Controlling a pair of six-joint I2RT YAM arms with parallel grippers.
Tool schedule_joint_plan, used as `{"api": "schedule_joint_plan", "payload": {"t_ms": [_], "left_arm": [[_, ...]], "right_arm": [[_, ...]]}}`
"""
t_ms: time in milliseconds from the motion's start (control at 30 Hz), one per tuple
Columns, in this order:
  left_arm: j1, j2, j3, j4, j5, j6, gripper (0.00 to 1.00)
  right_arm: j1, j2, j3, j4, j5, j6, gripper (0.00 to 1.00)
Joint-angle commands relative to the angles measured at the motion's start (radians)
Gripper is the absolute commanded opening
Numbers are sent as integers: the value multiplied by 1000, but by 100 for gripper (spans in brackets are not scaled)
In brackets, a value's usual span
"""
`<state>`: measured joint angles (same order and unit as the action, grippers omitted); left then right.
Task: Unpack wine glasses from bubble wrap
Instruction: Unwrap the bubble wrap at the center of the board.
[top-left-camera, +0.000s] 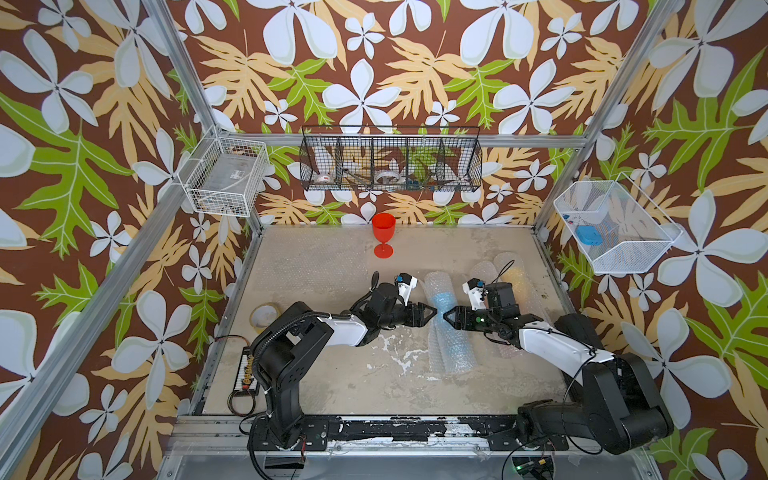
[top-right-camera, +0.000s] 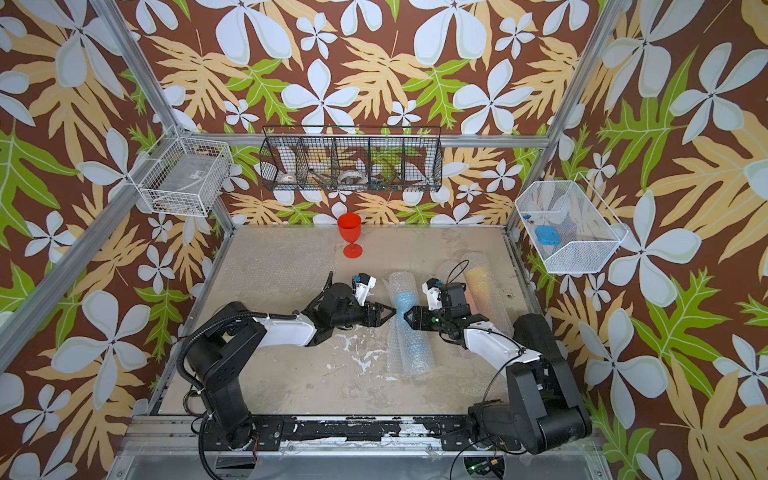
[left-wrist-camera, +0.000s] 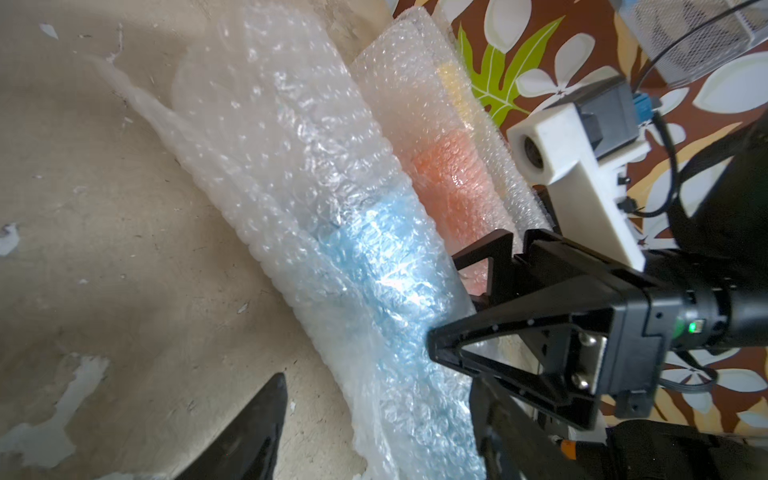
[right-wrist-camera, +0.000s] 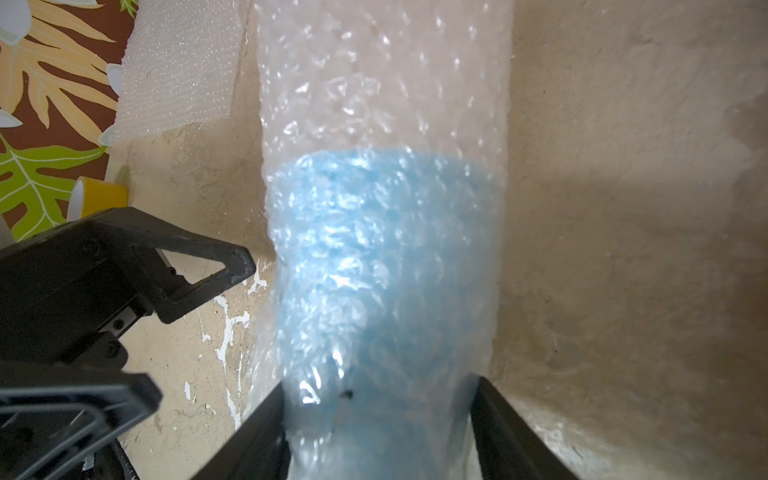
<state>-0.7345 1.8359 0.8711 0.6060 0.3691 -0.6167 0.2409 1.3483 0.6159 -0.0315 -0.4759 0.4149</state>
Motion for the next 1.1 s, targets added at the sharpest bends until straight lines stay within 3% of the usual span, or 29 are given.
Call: {"api": "schedule_joint_plan", "payload": {"t_ms": [0, 467, 733, 1067], "left_arm": [[-1, 11, 11, -83, -77, 53, 70], [-36, 29, 54, -136, -114, 83, 64], [-37, 51, 75, -179, -145, 109, 50], [-46, 62, 68, -169, -139, 110, 44]], "right_arm": [[-1, -1, 10, 5, -20, -5, 67], [0, 11, 17, 20, -26, -2, 67], [1, 16, 10, 29, -25, -3, 67], [0, 43, 3, 49, -27, -6, 67]]}}
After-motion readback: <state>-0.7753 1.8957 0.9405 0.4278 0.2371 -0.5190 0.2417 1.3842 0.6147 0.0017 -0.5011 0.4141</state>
